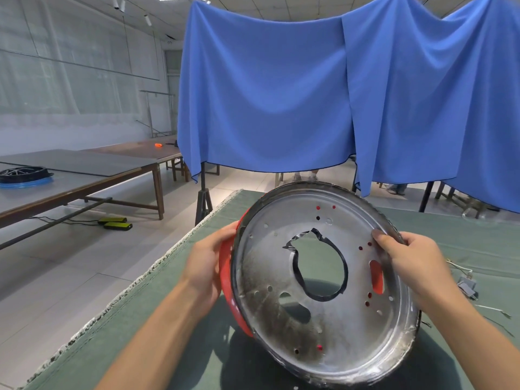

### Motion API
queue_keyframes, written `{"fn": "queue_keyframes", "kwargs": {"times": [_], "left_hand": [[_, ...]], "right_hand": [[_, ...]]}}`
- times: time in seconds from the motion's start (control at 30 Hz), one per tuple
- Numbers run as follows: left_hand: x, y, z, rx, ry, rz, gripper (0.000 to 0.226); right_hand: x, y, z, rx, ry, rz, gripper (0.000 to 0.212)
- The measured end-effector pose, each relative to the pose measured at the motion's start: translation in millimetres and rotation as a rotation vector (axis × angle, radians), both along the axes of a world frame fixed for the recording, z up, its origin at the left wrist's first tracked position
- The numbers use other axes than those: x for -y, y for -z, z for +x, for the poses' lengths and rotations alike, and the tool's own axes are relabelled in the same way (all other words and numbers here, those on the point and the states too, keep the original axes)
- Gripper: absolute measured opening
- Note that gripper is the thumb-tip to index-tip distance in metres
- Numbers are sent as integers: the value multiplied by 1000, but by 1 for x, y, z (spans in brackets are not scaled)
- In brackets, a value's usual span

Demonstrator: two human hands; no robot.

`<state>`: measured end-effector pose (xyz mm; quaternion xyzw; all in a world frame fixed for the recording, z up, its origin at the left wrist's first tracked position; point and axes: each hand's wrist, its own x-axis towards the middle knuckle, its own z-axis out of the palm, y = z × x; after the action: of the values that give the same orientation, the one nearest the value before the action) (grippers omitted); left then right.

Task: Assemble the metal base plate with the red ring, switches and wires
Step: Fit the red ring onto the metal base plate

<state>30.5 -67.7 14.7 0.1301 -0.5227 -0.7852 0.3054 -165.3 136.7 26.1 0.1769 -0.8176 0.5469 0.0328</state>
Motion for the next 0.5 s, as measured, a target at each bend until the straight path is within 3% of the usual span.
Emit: {"fn": "queue_keyframes", "kwargs": {"times": [0.17, 0.5], "left_hand": [[-2, 4, 0, 26, -164, -132, 31], [-5, 0, -2, -92, -199, -158, 34]], "right_hand": [[8, 2, 6, -15, -2, 2, 39], [15, 6, 10, 14, 23, -53, 28]]}}
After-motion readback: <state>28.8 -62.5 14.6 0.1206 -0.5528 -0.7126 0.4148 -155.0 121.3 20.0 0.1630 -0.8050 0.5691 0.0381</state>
